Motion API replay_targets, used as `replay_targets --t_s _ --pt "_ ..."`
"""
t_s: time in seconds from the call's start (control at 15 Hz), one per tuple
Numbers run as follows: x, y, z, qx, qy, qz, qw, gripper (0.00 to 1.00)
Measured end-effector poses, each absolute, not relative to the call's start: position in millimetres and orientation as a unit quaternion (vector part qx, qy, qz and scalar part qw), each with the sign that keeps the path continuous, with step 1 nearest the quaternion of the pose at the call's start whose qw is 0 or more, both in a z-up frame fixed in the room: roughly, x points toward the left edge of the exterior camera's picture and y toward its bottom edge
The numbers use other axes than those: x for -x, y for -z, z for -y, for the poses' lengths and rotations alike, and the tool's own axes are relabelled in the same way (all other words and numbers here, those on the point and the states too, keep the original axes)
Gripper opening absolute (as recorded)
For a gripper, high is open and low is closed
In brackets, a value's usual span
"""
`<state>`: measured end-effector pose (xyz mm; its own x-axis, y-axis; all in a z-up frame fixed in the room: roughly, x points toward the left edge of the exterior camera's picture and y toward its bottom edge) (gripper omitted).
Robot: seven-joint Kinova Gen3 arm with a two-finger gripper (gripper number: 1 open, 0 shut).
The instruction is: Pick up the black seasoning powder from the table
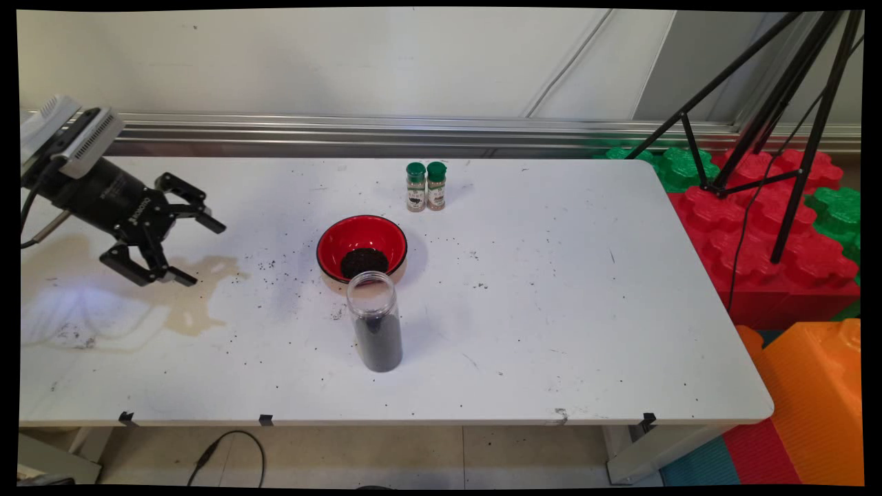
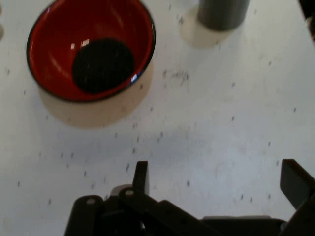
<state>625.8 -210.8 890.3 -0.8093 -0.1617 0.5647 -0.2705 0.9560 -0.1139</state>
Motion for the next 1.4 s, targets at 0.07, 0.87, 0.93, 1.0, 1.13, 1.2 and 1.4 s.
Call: replay_targets --t_s 0.07,0.87,0.93,1.0,1.13,1.2,1.4 --pt "-622 -891 213 -0.111 -0.093 0.944 0.296 1.00" --pt "-576 -877 235 -0.100 -0.066 0.911 0.396 1.00" --pt "-571 -873 236 -0.098 -0.064 0.908 0.402 1.00" --pt "-566 -869 237 -0.097 -0.062 0.905 0.408 1.00" --pt "-554 -860 238 -0.096 -0.057 0.901 0.420 1.00" --pt "-548 -855 238 -0.096 -0.054 0.898 0.426 1.00" --pt "-533 -843 239 -0.092 -0.049 0.892 0.439 1.00"
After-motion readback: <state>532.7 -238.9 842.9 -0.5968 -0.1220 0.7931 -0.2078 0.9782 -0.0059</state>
